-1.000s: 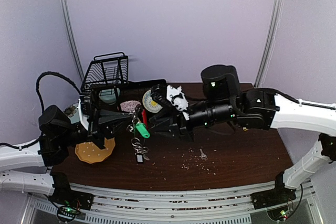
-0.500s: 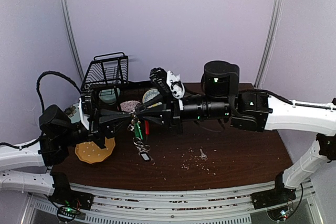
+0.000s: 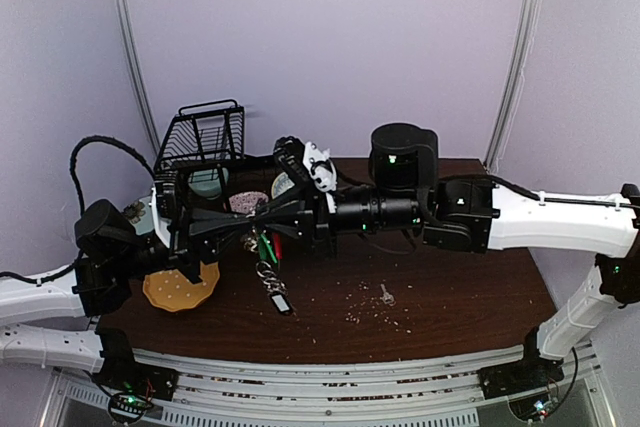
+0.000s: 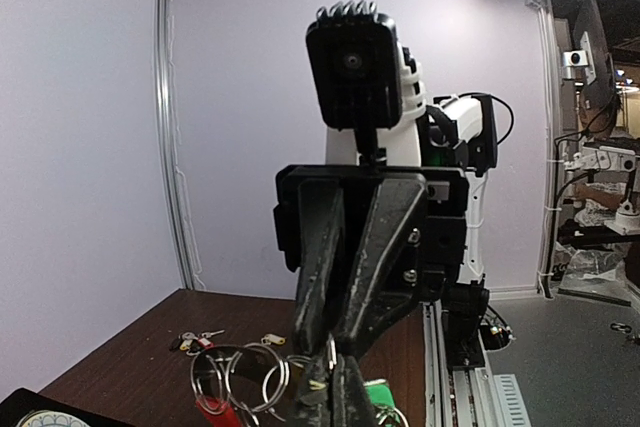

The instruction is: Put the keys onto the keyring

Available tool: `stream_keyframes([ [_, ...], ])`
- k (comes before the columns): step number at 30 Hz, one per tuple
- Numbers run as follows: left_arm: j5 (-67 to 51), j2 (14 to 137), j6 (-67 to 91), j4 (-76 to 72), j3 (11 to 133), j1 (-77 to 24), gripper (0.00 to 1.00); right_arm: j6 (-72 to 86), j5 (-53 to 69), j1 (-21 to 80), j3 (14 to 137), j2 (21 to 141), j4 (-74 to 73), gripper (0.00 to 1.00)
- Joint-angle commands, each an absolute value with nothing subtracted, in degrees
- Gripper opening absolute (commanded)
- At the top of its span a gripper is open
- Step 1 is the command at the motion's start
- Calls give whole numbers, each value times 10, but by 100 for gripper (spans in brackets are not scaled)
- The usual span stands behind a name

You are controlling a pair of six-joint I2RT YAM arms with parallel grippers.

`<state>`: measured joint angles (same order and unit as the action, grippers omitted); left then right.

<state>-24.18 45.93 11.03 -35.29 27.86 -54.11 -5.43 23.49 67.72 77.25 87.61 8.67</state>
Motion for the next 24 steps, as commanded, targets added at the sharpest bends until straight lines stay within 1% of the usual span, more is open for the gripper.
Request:
stream_keyframes([
  [1, -239, 452, 104, -385, 301, -541, 0, -43, 257, 672, 776, 882, 102, 3],
  [2, -238, 451, 103, -386, 301, -541, 0, -45, 263, 672, 776, 883, 102, 0],
  [8, -232, 452, 105, -382, 302, -541, 0, -67, 269, 672, 791, 882, 62, 0],
  [11, -216, 461, 108, -356, 315, -541, 0, -95, 253, 671, 819, 869, 2, 0],
  [12, -214, 464, 102, -338, 325, -541, 6, -109, 241, 670, 838, 866, -38, 0],
  [13, -215, 468, 91, -315, 337, -541, 19, -127, 226, 670, 860, 864, -81, 0],
  [14, -216, 470, 78, -288, 349, -541, 30, -145, 206, 670, 882, 866, -134, 0],
  [15, -218, 470, 63, -262, 362, -541, 32, -160, 183, 671, 906, 869, -200, 0],
  [20, -204, 473, 9, -180, 395, -541, 32, -199, 96, 671, 1039, 921, -418, 0],
  [24, -243, 502, -10, -143, 417, -541, 27, -195, 44, 679, 1105, 957, -490, 0],
])
